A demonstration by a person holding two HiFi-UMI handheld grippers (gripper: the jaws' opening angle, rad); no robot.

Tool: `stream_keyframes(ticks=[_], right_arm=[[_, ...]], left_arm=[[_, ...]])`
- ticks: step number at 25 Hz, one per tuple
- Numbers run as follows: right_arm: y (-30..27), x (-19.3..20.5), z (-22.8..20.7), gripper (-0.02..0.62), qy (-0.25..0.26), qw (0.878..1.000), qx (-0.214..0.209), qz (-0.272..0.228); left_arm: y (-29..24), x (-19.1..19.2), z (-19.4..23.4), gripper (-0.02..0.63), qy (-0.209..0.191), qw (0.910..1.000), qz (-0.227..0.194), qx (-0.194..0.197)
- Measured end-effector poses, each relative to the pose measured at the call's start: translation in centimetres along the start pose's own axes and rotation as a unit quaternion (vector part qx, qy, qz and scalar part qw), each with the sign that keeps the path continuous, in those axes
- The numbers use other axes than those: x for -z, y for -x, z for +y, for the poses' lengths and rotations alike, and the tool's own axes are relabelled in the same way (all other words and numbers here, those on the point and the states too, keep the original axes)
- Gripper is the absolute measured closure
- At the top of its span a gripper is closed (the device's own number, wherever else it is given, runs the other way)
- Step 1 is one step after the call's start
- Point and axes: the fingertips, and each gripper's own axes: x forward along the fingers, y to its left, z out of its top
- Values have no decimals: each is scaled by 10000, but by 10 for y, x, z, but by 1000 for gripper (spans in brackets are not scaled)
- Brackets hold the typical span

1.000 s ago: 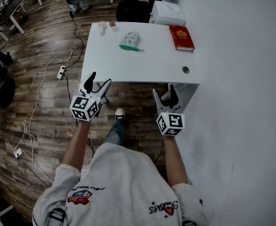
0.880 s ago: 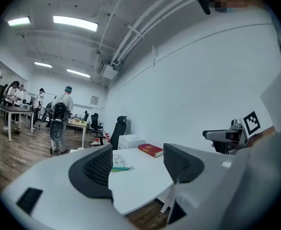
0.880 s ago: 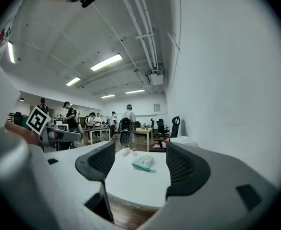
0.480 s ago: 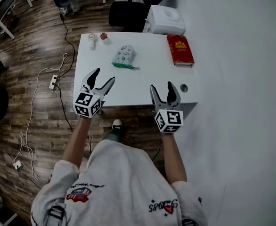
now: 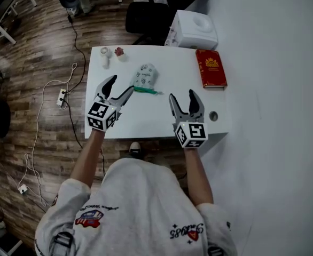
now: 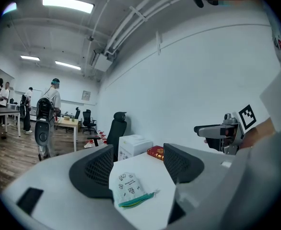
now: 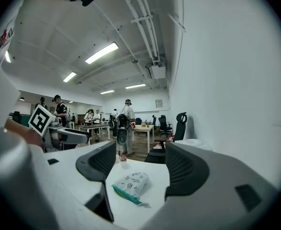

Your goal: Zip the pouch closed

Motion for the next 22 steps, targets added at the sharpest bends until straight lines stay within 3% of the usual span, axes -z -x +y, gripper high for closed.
stream_keyframes(ticks=[7, 16, 22], right_arm=[[-50, -2, -15, 295, 40, 9995, -292, -58], [-104, -18, -24, 308, 153, 9931, -1150, -176], [-118, -19, -26, 308, 244, 9867, -1597, -153]], left_arm=[[-30, -4, 23, 290, -52, 9998, 25, -183], [-39, -27, 36, 290, -5, 9963, -143, -852], [-46, -21, 30, 290, 89, 9942, -32, -1071]])
